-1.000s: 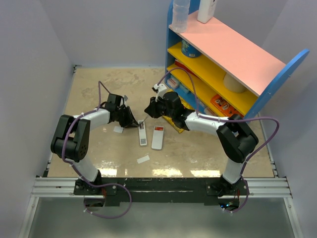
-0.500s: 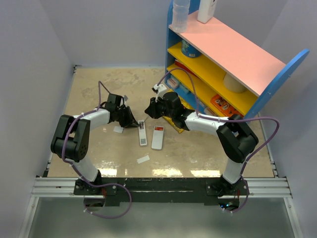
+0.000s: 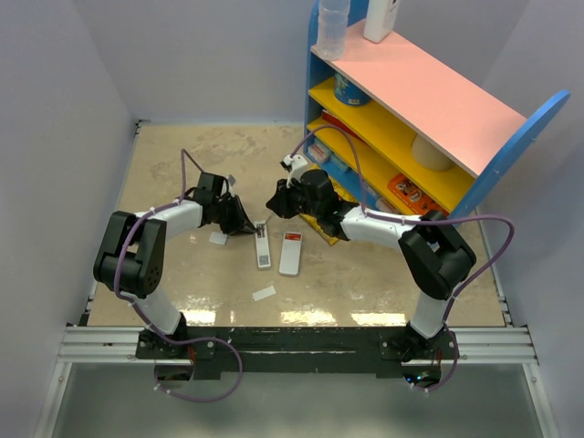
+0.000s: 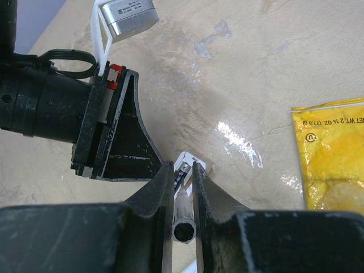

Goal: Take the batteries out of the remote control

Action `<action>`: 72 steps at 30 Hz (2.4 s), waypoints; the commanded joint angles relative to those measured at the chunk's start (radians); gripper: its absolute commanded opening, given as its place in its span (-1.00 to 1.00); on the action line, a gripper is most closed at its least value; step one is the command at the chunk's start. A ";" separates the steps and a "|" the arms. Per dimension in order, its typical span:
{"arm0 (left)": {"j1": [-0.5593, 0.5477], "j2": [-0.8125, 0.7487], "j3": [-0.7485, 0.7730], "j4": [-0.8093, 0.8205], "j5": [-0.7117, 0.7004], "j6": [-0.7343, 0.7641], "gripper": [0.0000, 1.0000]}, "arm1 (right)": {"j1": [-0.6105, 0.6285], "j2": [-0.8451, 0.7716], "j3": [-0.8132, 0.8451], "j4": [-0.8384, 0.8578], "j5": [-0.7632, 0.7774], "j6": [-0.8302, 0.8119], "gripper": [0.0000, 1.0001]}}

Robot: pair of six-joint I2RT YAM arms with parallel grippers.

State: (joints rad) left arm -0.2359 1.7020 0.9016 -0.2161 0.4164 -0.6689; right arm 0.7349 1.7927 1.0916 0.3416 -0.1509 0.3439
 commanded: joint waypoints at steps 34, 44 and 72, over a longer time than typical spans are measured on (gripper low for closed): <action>-0.003 0.007 -0.101 0.170 0.096 -0.034 -1.00 | 0.130 0.077 -0.003 -0.021 0.048 -0.186 -1.00; -0.003 0.013 -0.109 0.170 0.088 -0.040 -1.00 | 0.014 0.155 -0.094 0.071 -0.136 0.007 -1.00; 0.033 -0.056 -0.075 0.190 0.183 -0.081 -0.23 | 0.023 0.068 -0.110 0.070 -0.111 -0.243 -1.00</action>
State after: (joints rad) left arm -0.2161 1.6932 0.7818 -0.0368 0.5377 -0.7261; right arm 0.7185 1.8309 0.9718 0.6498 -0.2691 0.2543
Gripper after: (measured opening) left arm 0.382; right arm 0.168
